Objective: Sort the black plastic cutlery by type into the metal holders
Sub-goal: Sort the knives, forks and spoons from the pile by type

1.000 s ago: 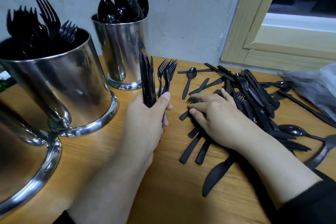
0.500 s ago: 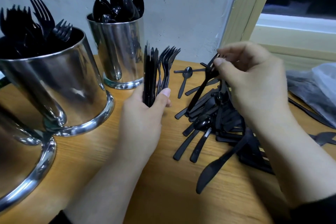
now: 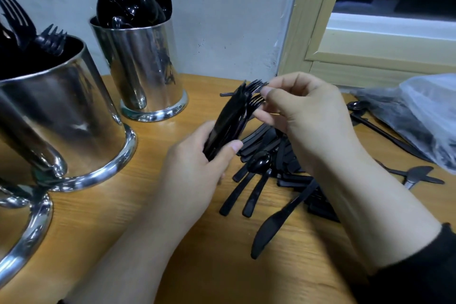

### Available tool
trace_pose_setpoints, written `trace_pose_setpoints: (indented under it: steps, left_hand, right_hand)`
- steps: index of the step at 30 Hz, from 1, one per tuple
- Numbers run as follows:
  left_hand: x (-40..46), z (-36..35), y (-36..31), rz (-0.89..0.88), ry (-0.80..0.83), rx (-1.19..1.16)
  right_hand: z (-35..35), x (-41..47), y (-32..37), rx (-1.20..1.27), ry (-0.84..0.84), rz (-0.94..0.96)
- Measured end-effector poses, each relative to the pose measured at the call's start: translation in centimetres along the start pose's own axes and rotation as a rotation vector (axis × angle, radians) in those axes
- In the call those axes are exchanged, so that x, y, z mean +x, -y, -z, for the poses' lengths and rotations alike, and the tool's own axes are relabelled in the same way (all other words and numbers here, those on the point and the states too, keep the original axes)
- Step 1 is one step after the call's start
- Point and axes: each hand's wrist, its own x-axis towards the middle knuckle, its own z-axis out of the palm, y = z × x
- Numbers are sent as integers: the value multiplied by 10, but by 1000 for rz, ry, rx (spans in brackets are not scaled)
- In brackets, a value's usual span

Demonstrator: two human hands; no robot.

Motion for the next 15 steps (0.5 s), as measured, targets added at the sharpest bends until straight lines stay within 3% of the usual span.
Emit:
trace_pose_setpoints:
  steps: [4,7,10,15]
  left_hand:
    - [-1,-4,3,28,-29,-38]
    - [1,-10,8,79,-91,-182]
    - [1,-18,5,99,-96,-285]
    - [10,-33,-2,107,-72,-378]
  right_hand:
    - [13,6,7,-83,-10,60]
    - [45,27,9,-506,-95,224]
    - [79,41,-3,-942,-78,239]
    - [99,42,-27,-1135,56,194]
